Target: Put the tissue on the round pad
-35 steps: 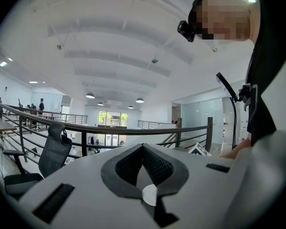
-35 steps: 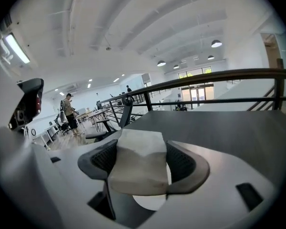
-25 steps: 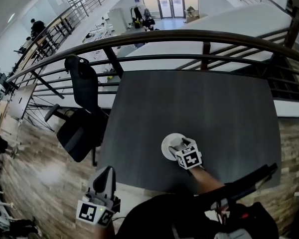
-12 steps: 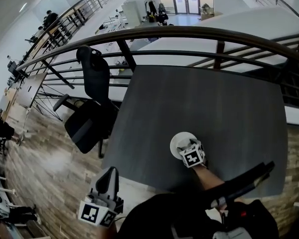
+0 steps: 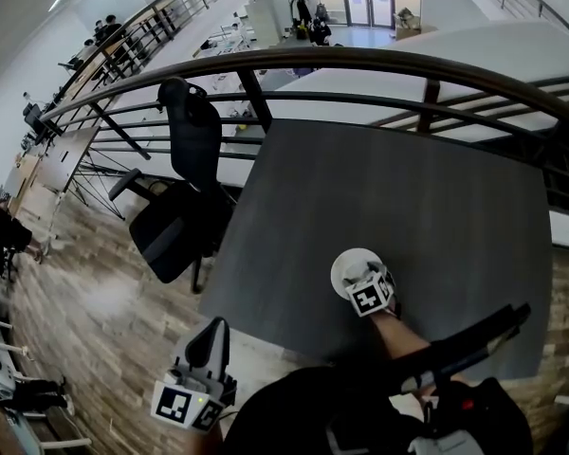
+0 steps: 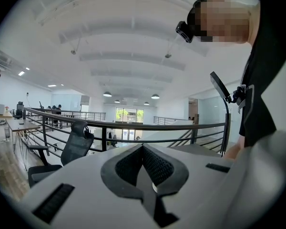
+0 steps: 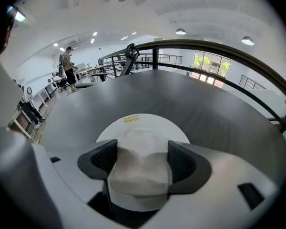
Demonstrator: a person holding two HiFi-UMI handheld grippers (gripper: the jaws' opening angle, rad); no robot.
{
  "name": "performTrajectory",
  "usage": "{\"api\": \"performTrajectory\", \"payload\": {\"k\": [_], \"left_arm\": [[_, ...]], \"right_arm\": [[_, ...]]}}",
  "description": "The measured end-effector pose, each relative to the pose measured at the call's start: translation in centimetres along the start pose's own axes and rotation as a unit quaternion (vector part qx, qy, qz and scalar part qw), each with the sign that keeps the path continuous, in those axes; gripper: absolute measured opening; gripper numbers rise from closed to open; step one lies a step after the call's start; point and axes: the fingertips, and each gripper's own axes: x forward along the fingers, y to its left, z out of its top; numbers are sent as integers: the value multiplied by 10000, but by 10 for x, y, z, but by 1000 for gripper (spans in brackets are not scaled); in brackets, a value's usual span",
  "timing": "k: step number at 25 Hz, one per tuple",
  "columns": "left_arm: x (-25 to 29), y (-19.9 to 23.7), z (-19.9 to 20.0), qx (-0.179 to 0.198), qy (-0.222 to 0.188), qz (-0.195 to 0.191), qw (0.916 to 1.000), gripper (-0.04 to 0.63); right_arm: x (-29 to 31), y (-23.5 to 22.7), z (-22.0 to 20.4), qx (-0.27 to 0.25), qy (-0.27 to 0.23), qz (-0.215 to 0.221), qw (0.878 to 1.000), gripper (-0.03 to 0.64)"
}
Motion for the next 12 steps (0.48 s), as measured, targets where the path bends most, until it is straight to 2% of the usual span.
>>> {"api": "performTrajectory", "payload": {"k": [7, 12], "left_arm": [[-3, 7, 1, 48, -101, -32, 9999, 3], [-1, 12, -8, 18, -67, -73, 9999, 5]], "right_arm": [[7, 3, -1, 117, 39, 93, 9999, 327], [2, 2, 16, 259, -402, 70, 9988, 358]]}}
